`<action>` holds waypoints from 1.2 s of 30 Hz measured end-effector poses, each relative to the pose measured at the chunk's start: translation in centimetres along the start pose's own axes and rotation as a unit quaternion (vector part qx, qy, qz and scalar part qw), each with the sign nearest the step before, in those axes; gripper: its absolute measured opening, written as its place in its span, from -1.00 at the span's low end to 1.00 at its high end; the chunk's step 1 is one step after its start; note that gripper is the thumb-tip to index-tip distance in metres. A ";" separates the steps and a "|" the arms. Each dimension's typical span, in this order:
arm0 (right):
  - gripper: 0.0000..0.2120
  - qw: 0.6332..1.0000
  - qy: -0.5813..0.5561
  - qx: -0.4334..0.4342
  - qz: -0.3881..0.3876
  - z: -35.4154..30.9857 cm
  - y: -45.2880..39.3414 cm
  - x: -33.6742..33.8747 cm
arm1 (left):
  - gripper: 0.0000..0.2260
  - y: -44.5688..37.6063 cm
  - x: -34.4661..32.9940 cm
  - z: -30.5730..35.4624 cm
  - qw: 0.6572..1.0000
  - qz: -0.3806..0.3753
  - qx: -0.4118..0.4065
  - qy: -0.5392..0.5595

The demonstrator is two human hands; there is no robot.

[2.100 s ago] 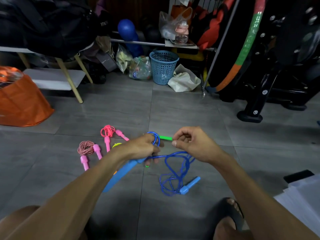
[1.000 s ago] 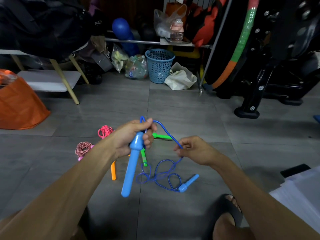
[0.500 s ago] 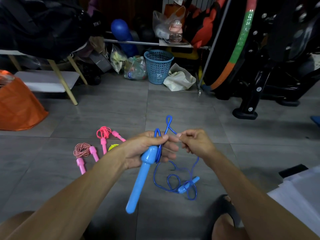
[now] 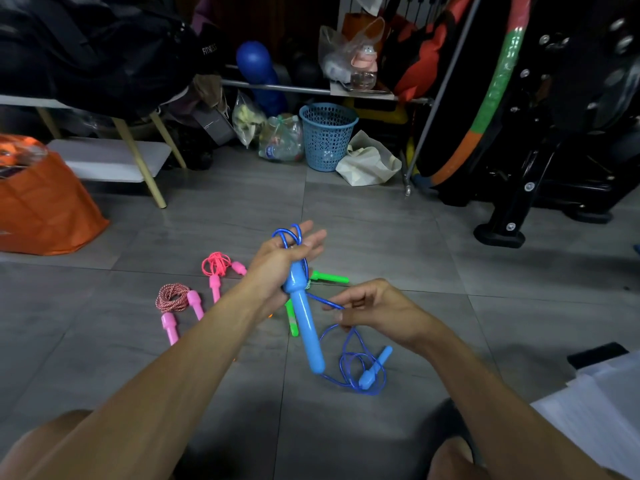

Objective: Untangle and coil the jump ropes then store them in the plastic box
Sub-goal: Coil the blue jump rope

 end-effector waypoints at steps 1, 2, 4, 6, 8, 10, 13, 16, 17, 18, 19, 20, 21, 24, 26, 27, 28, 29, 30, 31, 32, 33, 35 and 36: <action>-0.80 1.000 0.001 -0.003 0.021 0.0 0.2 0.8 | -0.65 -0.1 0.5 0.0 0.999 0.008 -0.006 -0.049; -0.82 0.999 0.004 -0.006 0.050 -0.1 0.5 1.8 | -0.66 -0.2 0.9 0.0 0.996 0.016 -0.005 -0.088; -0.85 0.994 0.004 0.002 0.113 -0.4 1.2 4.0 | -0.71 -0.1 1.4 -0.4 0.990 0.011 0.021 -0.141; -0.84 0.987 -0.015 0.026 0.157 -1.3 2.0 5.6 | -0.75 0.6 0.4 -1.3 0.983 -0.051 0.067 -0.164; -0.82 0.982 -0.021 0.055 0.179 -2.3 2.6 6.2 | -0.74 1.6 -1.2 -2.5 0.964 -0.142 0.106 -0.197; -0.82 0.980 -0.010 0.078 0.184 -3.2 2.8 6.1 | -0.68 2.6 -2.4 -3.6 0.935 -0.214 0.125 -0.252; -0.86 0.975 0.007 0.107 0.195 -4.2 3.0 5.8 | -0.61 3.5 -3.7 -3.8 0.912 -0.260 0.115 -0.295; -0.90 0.969 0.006 0.127 0.210 -4.8 3.1 6.1 | -0.66 4.2 -4.9 -3.2 0.901 -0.290 0.073 -0.312; -0.92 0.968 0.009 0.131 0.215 -5.0 3.0 6.3 | -0.71 4.3 -5.3 -3.0 0.902 -0.295 0.062 -0.309; -0.94 0.966 0.012 0.133 0.222 -5.0 3.0 6.4 | -0.76 4.5 -5.5 -2.8 0.905 -0.298 0.055 -0.297; -0.96 0.964 0.013 0.131 0.230 -4.9 2.9 6.6 | -0.79 4.6 -5.7 -2.5 0.912 -0.299 0.051 -0.275; -0.99 0.962 0.017 0.129 0.242 -4.8 2.8 6.8 | -0.82 4.6 -5.9 -2.1 0.920 -0.299 0.047 -0.248; -0.96 0.959 0.018 0.126 0.254 -4.6 2.6 7.0 | -0.84 4.7 -6.0 -1.6 0.928 -0.298 0.042 -0.219; -0.86 0.959 0.007 0.099 0.265 -3.7 2.0 7.5 | -0.83 4.6 -6.2 -0.4 0.947 -0.296 0.039 -0.122; -0.92 0.968 0.016 0.060 0.244 -2.4 1.2 7.3 | -0.77 4.3 -6.2 0.4 0.958 -0.283 0.034 -0.017; -0.94 0.972 0.027 0.038 0.230 -1.5 0.8 7.2 | -0.66 4.0 -6.0 0.9 0.962 -0.267 0.031 0.037; -0.89 0.975 0.040 0.020 0.219 -0.7 0.5 7.0 | -0.57 3.6 -5.6 1.5 0.965 -0.251 0.021 0.077; -0.84 0.976 0.047 0.002 0.214 0.3 0.2 7.1 | -0.51 3.3 -5.1 2.1 0.967 -0.235 0.008 0.096; -0.81 0.976 0.050 -0.014 0.212 1.0 0.1 7.1 | -0.46 3.0 -4.6 2.5 0.970 -0.223 -0.007 0.099; -0.79 0.976 0.044 -0.024 0.210 1.5 0.2 7.2 | -0.42 2.8 -4.1 2.9 0.973 -0.211 -0.017 0.095; -0.80 0.979 0.024 -0.027 0.203 1.9 0.2 7.0 | -0.38 2.7 -3.8 3.2 0.976 -0.199 -0.025 0.089; -0.82 0.981 -0.016 -0.028 0.191 2.1 0.3 6.8 | -0.37 2.6 -3.6 3.4 0.979 -0.181 -0.032 0.083; -0.87 0.979 -0.116 -0.020 0.168 2.1 0.6 6.2 | -0.35 2.2 -3.1 3.3 0.987 -0.139 -0.039 0.067; -0.90 0.976 -0.136 -0.015 0.167 1.9 0.6 6.1 | -0.35 2.1 -3.0 3.4 0.990 -0.122 -0.046 0.055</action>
Point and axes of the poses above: each hand's wrist, its own y-axis away from the middle knuckle, its own x-axis out of the back of the hand, z = x × y, the point moved 9 cm from there along -y, towards the middle knuckle, and after that the axes turned 6 degrees about -x, right-handed, at the moved point
